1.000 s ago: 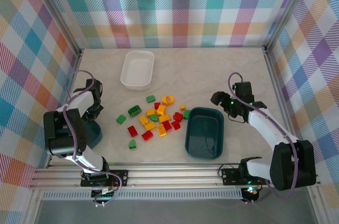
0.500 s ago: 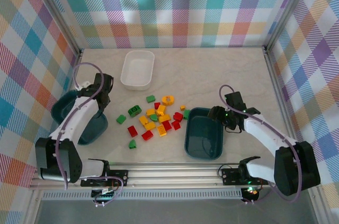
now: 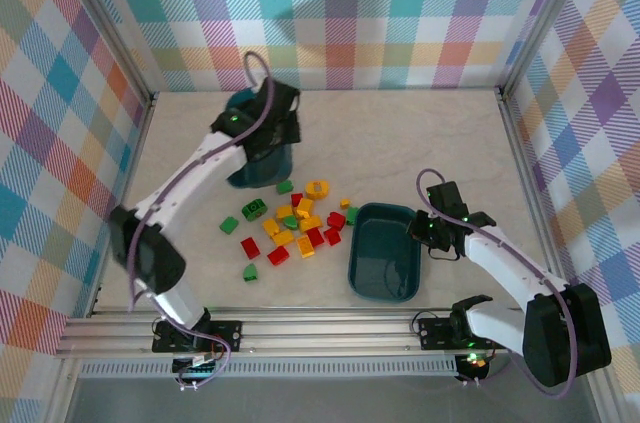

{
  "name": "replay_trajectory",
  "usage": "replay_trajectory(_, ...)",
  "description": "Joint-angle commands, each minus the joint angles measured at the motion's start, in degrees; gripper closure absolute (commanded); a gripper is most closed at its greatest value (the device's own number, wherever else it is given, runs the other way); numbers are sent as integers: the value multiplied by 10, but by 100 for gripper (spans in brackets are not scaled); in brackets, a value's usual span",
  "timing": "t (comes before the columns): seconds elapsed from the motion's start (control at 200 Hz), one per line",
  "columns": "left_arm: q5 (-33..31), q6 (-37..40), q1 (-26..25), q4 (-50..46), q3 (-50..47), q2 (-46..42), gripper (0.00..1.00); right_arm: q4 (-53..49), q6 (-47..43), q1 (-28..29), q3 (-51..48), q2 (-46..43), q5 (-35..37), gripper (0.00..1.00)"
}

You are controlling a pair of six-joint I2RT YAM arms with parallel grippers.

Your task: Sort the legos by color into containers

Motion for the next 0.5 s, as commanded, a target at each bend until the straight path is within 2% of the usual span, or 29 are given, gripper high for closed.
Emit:
replay_trajectory(0.0, 70, 71, -22, -1, 85, 81, 100, -3, -8, 4, -1, -15, -12, 92)
replay_trajectory(0.115, 77, 89, -36, -3, 171, 164, 100, -5, -18, 5, 0, -35, -11, 100)
replay_trajectory(0.205, 71, 97, -46, -9, 249, 230, 100, -9, -20, 5, -1, -51, -4, 100)
replay_trajectory(0.365, 14, 96, -56, -36, 387, 338, 100, -18, -23, 5, -6, -64, 6, 100)
replay_trajectory(0.495, -32, 88, -57, -32, 433, 387, 100, -24, -25, 5, -10, -74, 3, 100)
